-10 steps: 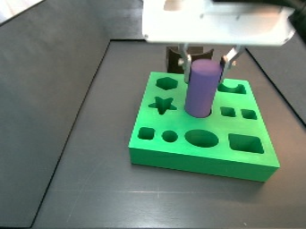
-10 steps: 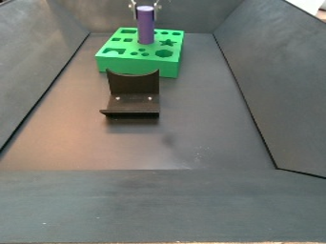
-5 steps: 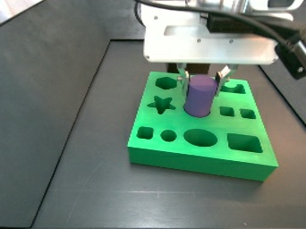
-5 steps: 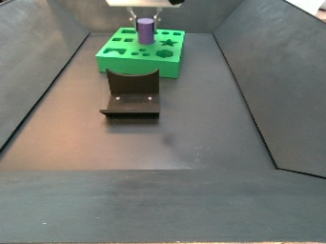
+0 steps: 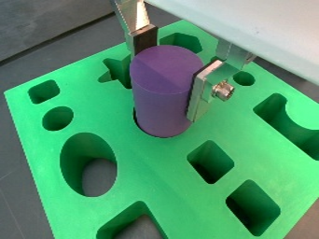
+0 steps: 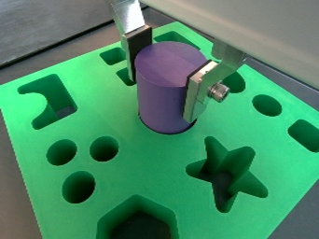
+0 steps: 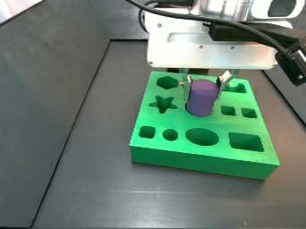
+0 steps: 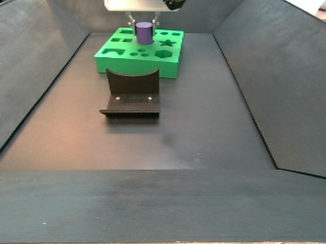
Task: Pick up the round object. Move up. Place the round object on the fixture. Regrasp the round object. Move to above the board. Insert the round object.
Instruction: Insert the round object.
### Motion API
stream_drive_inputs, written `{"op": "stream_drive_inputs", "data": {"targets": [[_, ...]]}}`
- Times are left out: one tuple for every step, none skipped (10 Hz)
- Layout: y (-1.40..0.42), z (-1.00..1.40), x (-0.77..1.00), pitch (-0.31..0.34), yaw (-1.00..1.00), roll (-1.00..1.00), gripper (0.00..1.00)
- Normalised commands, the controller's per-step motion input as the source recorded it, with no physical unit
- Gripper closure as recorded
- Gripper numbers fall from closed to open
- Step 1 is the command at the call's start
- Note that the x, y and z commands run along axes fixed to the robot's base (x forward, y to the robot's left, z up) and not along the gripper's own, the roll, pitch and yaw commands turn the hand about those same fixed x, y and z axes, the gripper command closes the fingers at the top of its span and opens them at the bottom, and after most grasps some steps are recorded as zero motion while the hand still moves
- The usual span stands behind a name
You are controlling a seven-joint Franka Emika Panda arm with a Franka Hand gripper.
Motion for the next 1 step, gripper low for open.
{"op": "stream_drive_inputs", "data": {"targets": [[0.00,0.00,0.00,0.000,0.00,0.00,1.00]]}}
